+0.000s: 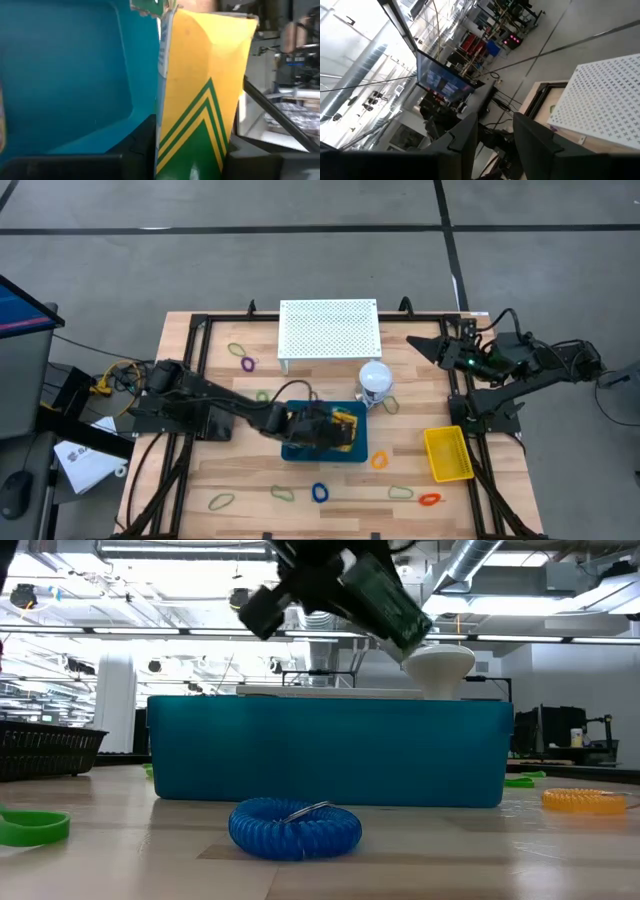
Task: Pick & Place Office Desk Supplies
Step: Put the crayon box into the blue bin
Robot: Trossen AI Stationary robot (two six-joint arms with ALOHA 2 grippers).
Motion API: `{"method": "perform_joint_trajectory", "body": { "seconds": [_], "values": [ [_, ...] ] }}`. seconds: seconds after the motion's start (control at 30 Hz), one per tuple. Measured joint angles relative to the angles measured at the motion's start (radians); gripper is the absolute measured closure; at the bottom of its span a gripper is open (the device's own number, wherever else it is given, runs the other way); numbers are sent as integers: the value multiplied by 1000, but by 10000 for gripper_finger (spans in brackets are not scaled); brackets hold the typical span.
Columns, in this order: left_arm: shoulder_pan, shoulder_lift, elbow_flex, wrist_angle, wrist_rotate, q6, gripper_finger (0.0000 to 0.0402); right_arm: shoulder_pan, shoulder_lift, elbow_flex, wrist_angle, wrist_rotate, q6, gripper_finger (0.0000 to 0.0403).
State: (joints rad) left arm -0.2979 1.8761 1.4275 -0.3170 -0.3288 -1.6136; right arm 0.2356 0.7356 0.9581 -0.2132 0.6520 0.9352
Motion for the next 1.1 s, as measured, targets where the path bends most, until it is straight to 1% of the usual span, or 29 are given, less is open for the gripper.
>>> {"method": "perform_joint_trajectory", "body": {
  "seconds": [0.1, 0.27, 0.4, 0.6, 0.93, 1.1],
  "values": [
    [28, 48, 92, -99, 28, 10, 305, 0, -11, 0, -20, -5, 0, 280],
    [41, 118, 248, -371, 48, -17, 305, 0, -20, 0, -48, -24, -2, 280],
    [41, 152, 330, -475, 47, -47, 305, 1, -45, -2, -86, -35, -4, 280],
    [45, 156, 335, -517, 47, -94, 305, 0, -66, -1, -124, -38, -20, 280],
    [79, 156, 269, -514, 60, -96, 305, 0, -84, 0, -137, -31, -45, 280],
    [80, 156, 219, -455, 123, -98, 305, 0, -83, 0, -147, -32, -45, 280]
  ]
}}
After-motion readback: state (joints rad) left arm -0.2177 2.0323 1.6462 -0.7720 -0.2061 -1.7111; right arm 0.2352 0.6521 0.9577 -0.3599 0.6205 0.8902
